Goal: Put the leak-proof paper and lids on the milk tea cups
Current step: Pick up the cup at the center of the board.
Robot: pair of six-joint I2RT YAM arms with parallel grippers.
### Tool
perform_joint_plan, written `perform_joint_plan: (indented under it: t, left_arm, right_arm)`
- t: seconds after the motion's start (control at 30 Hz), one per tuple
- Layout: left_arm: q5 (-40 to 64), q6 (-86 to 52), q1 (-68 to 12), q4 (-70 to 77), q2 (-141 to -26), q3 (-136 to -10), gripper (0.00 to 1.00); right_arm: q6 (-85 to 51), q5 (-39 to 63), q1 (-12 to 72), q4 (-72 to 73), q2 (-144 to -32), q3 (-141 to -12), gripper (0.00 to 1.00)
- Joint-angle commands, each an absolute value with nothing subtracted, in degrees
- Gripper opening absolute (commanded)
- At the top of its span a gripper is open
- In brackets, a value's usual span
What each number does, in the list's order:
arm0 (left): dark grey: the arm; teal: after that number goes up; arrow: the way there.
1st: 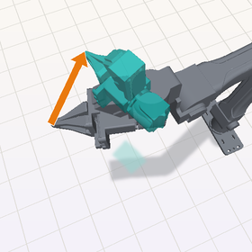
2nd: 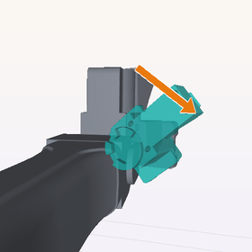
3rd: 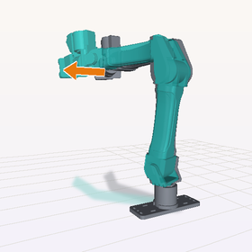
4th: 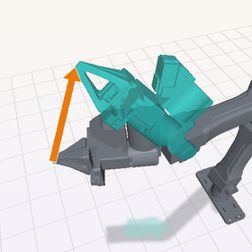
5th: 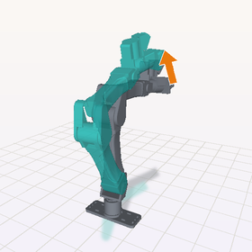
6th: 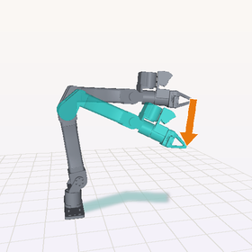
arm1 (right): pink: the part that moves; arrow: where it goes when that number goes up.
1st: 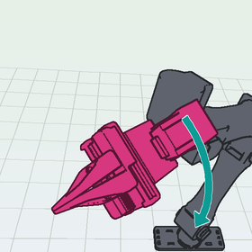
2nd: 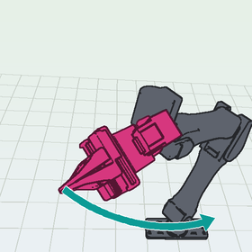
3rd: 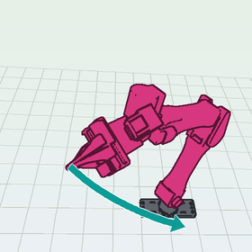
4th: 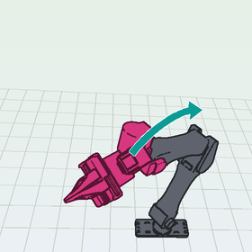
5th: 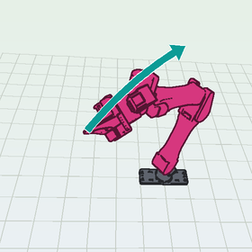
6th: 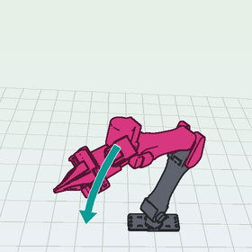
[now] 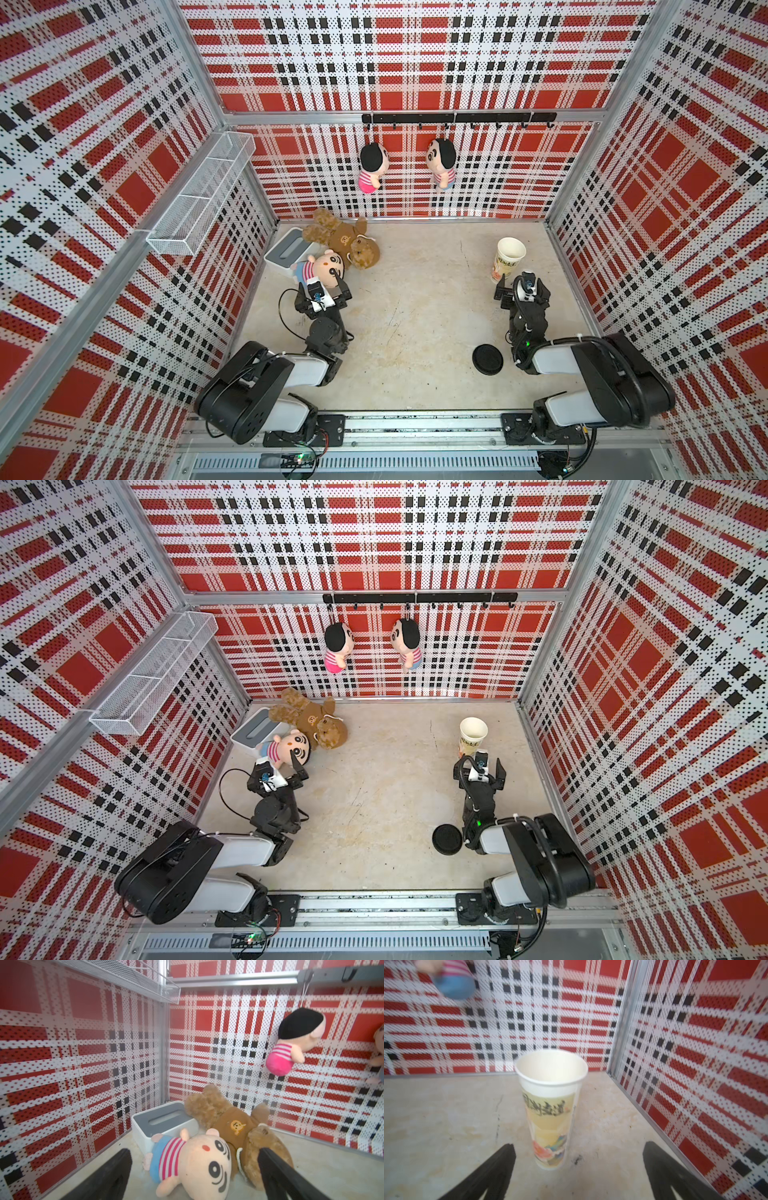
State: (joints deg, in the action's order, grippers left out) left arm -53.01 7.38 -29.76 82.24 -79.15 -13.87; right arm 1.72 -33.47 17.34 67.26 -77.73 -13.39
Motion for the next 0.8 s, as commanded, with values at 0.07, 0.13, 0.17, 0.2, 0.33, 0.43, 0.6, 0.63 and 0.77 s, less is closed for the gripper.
perform_joint_plan:
  t: [0.07,0.13,0.17,0.2,0.33,0.43,0.6,0.63,0.77]
  left_arm:
    - [-51.12,-1.0,-32.74,60.53,-77.43,-25.57,0.98]
    - [-47.12,-3.99,-32.81,59.82,-76.6,-25.68,0.98]
    - [-43.87,-5.4,-32.34,59.49,-75.91,-25.37,0.98]
    - [-39.83,-7.16,-31.46,58.81,-75.07,-25.01,0.98]
    - [-25.61,-12.96,-27.71,55.05,-73.88,-25.26,0.98]
    - [-19.88,-14.67,-26.32,53.76,-74.58,-26.11,0.98]
    - [-14.09,-15.69,-25.13,52.0,-77.27,-28.42,0.98]
    - [-13.41,-16.01,-24.99,51.86,-77.7,-28.66,0.98]
    - [-11.73,-18.72,-24.01,51.86,-79.73,-29.2,0.98]
  right_arm:
    - [-15.19,-40.86,18.37,43.45,-64.56,-16.74,1.0]
    - [-16.61,-40.86,18.35,40.91,-59.88,-16.2,1.0]
    - [-19.19,-35.25,18.3,37.83,-57.75,-14.83,1.0]
    - [-19.36,-31.23,18.28,38.65,-55.38,-12.94,1.0]
    - [-22.36,-26.24,18.28,34.76,-50.69,-11.27,1.0]
    - [-22.41,-29.52,18.24,26.55,-54.57,-16.9,1.0]
    - [-21.37,-29.32,16.02,25.28,-67.82,-25.27,1.0]
    - [-21.66,-28.98,15.47,25.7,-70.0,-26.72,1.0]
    - [-20.31,-31.43,14.0,26.99,-78.17,-32.97,1.0]
